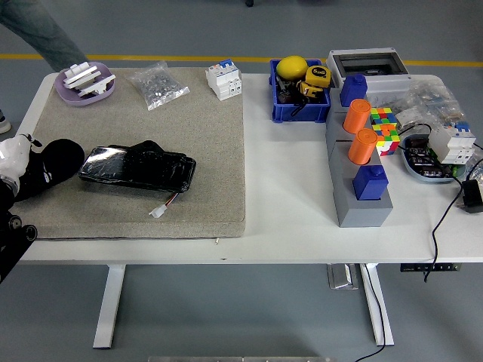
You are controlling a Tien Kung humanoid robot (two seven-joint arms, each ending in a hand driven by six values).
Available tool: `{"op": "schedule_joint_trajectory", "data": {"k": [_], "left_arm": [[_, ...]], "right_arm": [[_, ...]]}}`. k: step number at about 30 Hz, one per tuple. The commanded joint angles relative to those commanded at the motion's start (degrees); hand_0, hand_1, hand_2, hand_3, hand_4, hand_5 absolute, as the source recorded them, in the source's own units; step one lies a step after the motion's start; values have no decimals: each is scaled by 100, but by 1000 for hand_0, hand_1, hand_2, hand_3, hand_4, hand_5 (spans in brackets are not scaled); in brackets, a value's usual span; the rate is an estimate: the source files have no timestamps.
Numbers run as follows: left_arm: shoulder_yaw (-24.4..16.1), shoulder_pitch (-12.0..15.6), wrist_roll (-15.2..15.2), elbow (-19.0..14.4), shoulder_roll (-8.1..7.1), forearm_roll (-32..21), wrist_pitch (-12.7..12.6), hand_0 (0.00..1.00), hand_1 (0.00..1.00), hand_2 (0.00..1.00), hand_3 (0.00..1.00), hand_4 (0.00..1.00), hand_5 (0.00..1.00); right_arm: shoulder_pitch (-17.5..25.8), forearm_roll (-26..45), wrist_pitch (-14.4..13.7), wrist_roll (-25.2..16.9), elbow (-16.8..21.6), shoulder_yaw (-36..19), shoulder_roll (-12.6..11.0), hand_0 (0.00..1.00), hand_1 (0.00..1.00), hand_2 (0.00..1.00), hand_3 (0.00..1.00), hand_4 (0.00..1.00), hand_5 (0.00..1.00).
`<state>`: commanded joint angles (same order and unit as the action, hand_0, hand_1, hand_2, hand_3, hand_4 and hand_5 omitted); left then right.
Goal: Pick the rag up,wipe the panel,place it on the desk
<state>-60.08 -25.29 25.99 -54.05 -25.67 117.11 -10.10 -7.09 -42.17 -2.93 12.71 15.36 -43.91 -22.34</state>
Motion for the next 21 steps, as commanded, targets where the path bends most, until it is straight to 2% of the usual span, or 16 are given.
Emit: {"op": "schedule_joint_trajectory", "data": {"k": [13,18,21], "left_arm": [[-173,154,211,-445,-158,20,479,844,936,968,894,998,88],[-490,296,261,-817,-290,-22,597,853,944,973,895,998,114],[-718,392,148,-1003,-361,-229,562,853,944,973,895,998,114]], "right_arm": [[20,-13,8,14,-11,19,-19,769,590,602,566,996,512],[28,-12,9,13,-19,31,-15,768,590,602,564,991,509],[21,-9,7,17,-24,51,-17,768,590,602,564,991,509]]}}
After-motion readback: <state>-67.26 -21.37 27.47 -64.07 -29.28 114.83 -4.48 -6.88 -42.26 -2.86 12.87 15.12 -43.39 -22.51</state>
